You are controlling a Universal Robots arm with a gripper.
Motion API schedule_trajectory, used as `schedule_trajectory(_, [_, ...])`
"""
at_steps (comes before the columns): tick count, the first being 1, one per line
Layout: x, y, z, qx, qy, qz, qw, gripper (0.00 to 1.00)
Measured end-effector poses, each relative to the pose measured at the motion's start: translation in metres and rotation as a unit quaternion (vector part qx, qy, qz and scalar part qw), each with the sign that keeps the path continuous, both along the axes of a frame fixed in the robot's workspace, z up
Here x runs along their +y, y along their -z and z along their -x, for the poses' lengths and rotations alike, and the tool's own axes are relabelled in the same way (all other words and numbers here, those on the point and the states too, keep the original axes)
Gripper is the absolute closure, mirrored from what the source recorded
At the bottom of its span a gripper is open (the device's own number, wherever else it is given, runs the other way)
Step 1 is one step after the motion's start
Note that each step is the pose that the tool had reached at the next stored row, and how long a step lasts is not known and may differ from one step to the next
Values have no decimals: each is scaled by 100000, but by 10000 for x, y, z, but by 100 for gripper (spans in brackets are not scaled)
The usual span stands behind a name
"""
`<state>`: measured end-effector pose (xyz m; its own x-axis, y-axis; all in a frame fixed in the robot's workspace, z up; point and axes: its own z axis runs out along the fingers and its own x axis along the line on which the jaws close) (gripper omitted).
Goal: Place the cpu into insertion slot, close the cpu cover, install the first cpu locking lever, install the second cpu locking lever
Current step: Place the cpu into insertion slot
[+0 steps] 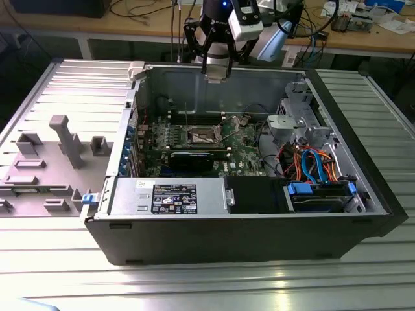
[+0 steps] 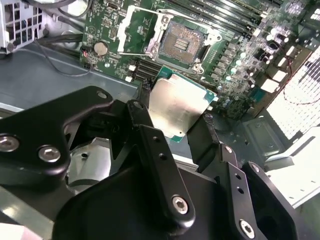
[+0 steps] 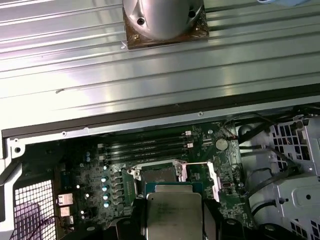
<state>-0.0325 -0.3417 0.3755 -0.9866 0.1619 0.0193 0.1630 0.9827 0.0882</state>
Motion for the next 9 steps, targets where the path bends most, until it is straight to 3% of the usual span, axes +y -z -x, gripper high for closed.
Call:
schedule_trajectory(5, [-4,3,0,-3,653,5,99998,45])
schedule_trajectory(9, [-4,4,0,-1,2978,25,99956,45])
